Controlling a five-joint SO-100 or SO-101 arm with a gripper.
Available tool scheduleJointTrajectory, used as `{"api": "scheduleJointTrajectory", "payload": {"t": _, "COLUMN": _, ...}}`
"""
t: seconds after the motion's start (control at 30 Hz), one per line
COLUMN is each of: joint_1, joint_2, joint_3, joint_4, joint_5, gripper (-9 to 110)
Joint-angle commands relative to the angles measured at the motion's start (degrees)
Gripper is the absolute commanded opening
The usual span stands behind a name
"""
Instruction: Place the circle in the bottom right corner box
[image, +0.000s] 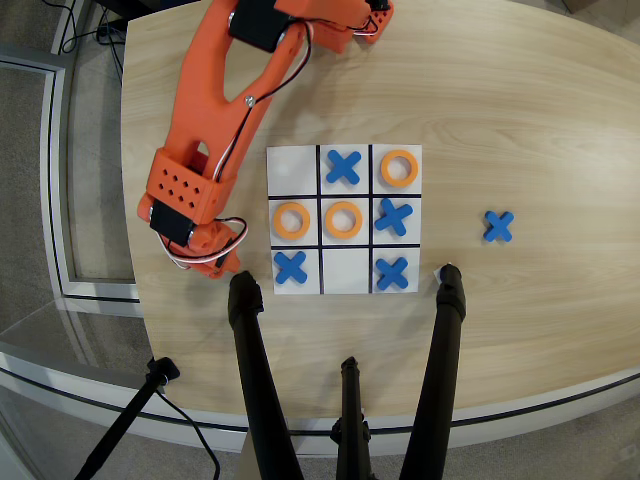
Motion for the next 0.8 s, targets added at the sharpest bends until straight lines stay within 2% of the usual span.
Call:
{"api": "scheduleJointTrajectory", "payload": {"t": 0.0, "joint_1": 0.4, "joint_2": -1.9, "joint_3": -4.4, "joint_4": -0.9, "joint_5": 0.3, "gripper": 21}}
{"api": "scheduleJointTrajectory", "payload": {"t": 0.77, "joint_1": 3.2, "joint_2": -11.1, "joint_3": -11.5, "joint_4": -1.1, "joint_5": -0.4, "gripper": 21}}
